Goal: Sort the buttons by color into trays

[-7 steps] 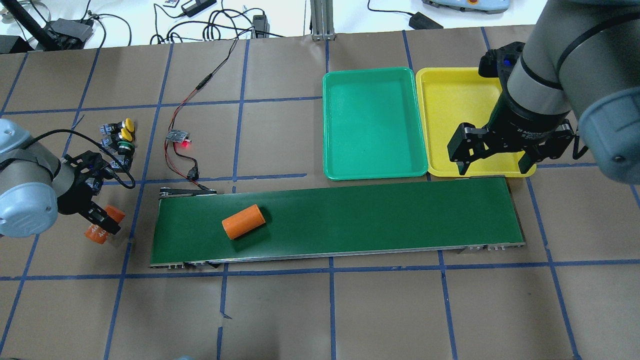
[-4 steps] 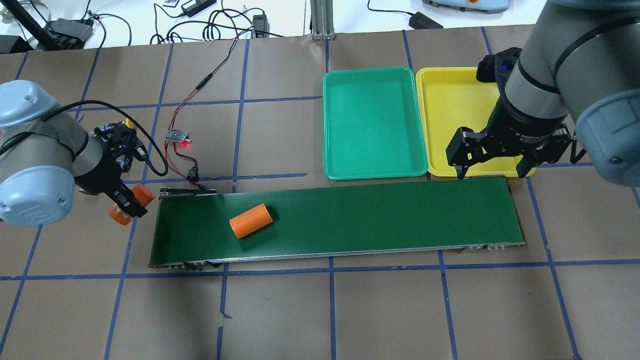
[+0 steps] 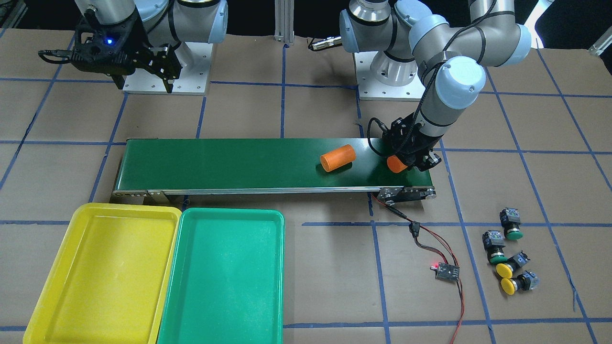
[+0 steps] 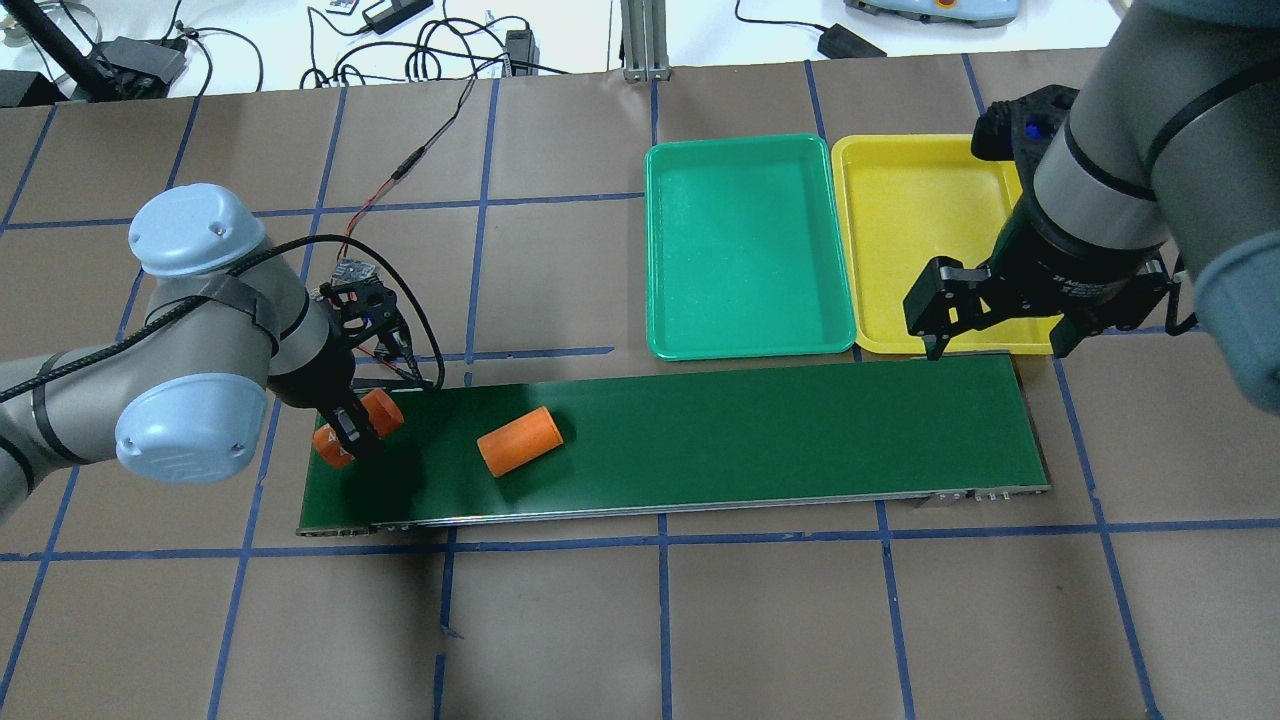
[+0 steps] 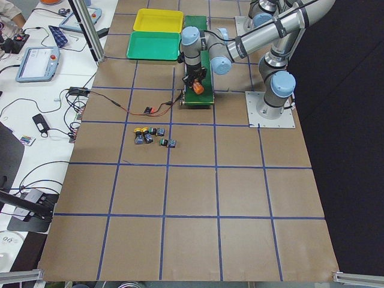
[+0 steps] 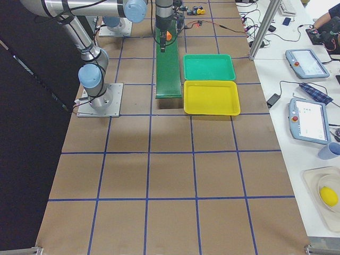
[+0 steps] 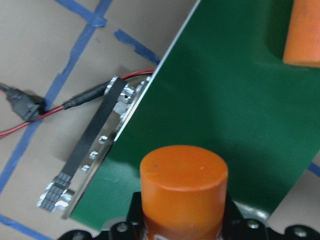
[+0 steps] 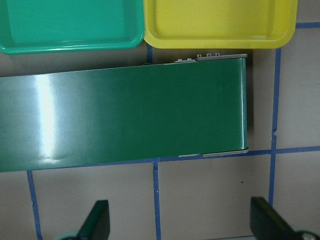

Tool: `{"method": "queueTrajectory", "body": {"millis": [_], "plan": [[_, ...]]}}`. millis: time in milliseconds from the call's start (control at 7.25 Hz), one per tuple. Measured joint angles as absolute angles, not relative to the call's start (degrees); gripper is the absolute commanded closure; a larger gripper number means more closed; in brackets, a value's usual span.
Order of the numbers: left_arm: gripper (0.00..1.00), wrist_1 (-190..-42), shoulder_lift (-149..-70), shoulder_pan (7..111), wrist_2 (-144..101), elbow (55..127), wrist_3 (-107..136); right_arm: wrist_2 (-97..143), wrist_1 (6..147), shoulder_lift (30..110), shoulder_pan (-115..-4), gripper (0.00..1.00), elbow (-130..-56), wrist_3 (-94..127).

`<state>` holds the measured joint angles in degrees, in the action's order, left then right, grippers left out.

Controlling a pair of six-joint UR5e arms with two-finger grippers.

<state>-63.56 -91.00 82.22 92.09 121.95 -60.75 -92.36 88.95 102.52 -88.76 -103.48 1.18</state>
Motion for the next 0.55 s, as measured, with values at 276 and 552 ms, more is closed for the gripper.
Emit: {"method": "queueTrajectory", "body": {"millis": [276, 552], "plan": [[0.0, -62.58, -90.34, 82.0, 91.96, 121.21, -57.1, -91.7, 89.53, 102.65, -88.77, 0.0, -103.53, 0.93], [0.0, -65.03, -91.78, 77.67, 92.01, 114.92, -55.68, -91.45, 89.67, 102.61, -88.77, 0.0, -103.57, 1.09]]}}
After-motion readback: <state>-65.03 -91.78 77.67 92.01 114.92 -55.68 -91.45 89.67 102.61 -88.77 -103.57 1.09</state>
